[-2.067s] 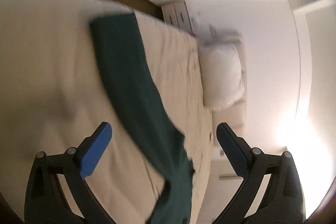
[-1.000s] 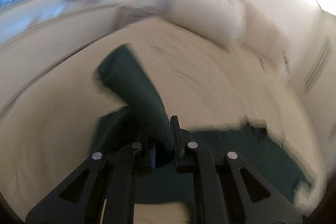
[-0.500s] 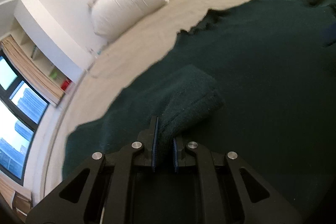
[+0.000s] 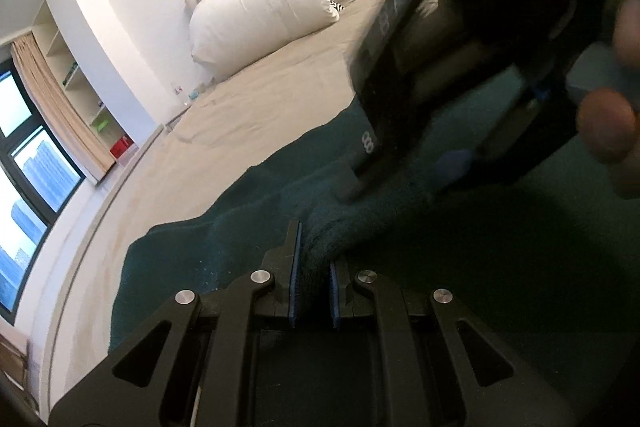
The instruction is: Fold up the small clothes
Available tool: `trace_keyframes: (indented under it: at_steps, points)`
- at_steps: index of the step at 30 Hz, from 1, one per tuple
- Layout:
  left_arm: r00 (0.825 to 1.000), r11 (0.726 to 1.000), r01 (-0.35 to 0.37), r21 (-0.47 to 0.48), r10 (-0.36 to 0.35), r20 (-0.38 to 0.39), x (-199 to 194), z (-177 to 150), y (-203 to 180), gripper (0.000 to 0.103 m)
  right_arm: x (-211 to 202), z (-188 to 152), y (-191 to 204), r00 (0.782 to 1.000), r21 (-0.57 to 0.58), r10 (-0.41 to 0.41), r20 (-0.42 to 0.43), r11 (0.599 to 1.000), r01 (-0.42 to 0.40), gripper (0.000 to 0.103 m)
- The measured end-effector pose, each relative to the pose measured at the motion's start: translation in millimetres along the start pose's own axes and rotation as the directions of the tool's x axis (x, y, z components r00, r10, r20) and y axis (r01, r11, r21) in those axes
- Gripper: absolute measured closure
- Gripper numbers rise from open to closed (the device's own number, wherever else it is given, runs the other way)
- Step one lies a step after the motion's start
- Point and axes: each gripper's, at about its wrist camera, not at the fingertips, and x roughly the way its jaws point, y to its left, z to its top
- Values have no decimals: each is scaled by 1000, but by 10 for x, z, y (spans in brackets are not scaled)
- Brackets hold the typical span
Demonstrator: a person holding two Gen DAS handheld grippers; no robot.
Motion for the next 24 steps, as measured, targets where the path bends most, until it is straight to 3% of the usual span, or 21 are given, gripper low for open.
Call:
trace_keyframes:
  at_steps: [2, 5, 7, 9, 11, 16, 20, 24]
  points:
    - [999, 999, 33, -24, -34, -10, -13, -1, 52, 92, -12, 27, 24, 1000, -19, -14, 18, 1000, 14, 93]
    - [994, 991, 109, -80, -110, -13, -104, -16, 153, 85, -264, 41, 20, 996, -35, -54, 65, 998, 56, 95]
    - [982, 972, 187, -144, -189, -1, -235, -50, 261, 84, -422, 48, -33, 991, -40, -90, 94, 995, 95, 95]
    - [962, 927, 270, -259, -272, 30, -380, -129, 480, 84, -640, 45, -154, 980, -34, -141, 141, 989, 147, 95]
    - [950, 871, 305, -384, -307, 59, -461, -235, 781, 84, -886, 58, -320, 968, 0, -172, 184, 985, 175, 95]
    - [959, 723, 253, -643, -277, 66, -406, -462, 1657, 84, -1447, 2, -683, 937, 83, -243, 252, 970, 229, 95]
    - [973, 691, 195, -696, -226, 48, -292, -419, 2045, 84, -1670, -15, -913, 921, 123, -283, 269, 958, 259, 95]
    - [968, 709, 217, -671, -246, 52, -175, -202, 2069, 84, -1670, 15, -936, 904, 142, -315, 289, 948, 286, 95]
